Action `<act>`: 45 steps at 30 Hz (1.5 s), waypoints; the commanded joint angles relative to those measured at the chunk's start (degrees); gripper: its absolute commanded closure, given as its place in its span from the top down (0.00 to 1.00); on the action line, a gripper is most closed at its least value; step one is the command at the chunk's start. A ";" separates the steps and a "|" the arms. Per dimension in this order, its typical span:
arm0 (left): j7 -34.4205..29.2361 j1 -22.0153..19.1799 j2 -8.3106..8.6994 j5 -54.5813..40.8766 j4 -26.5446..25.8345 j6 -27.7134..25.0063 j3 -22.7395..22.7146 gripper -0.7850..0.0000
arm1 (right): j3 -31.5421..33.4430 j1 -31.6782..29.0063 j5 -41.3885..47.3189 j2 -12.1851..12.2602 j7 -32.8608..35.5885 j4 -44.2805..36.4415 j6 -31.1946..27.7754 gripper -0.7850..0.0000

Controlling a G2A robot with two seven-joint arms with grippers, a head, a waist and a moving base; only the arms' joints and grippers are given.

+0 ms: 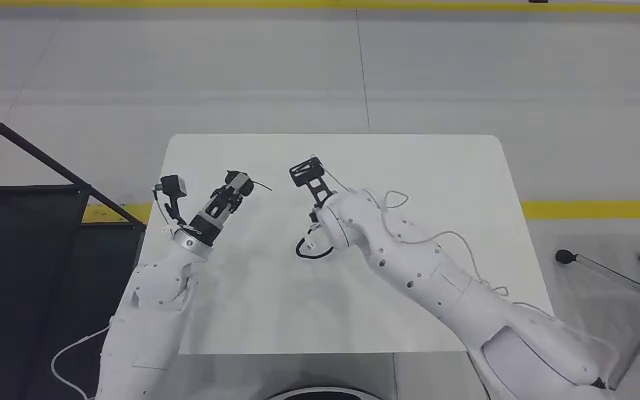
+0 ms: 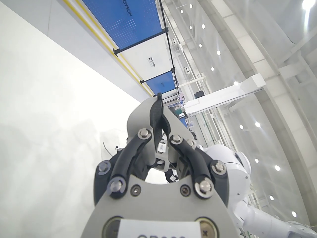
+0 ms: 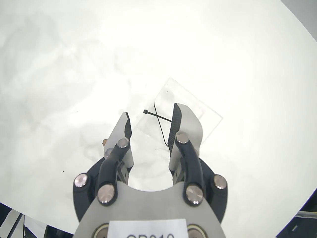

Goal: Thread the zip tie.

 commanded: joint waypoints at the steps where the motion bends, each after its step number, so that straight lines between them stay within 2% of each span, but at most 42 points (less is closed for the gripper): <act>1: -0.03 0.00 0.00 0.01 0.00 0.00 0.01 0.00 | -0.20 0.46 0.26 -0.80 -0.23 1.74 -0.13 0.47; 11: -0.03 0.00 0.00 0.01 0.00 0.00 0.01 0.00 | -0.29 1.84 1.04 -3.88 -1.02 7.78 -1.41 0.42; 15: -0.03 0.00 0.00 0.01 0.00 0.00 0.01 0.00 | -0.11 2.07 0.76 -4.76 -1.05 9.11 -1.67 0.33; 19: -0.03 0.00 0.00 0.01 0.00 0.00 0.01 0.00 | 0.32 2.16 0.07 -5.40 -1.16 10.02 -1.53 0.29; 26: -0.03 0.00 0.00 0.01 0.00 0.00 0.01 0.00 | 1.37 1.53 -1.35 -6.00 -0.93 10.14 -1.50 0.24; 41: -0.03 0.00 0.00 0.01 0.00 0.00 0.01 0.00 | 4.16 -0.29 -5.25 -6.56 1.08 9.23 -0.70 0.24; 45: -0.03 0.00 0.00 0.01 0.00 0.00 0.01 0.00 | 5.04 -0.88 -5.92 -6.62 1.39 9.03 -1.28 0.20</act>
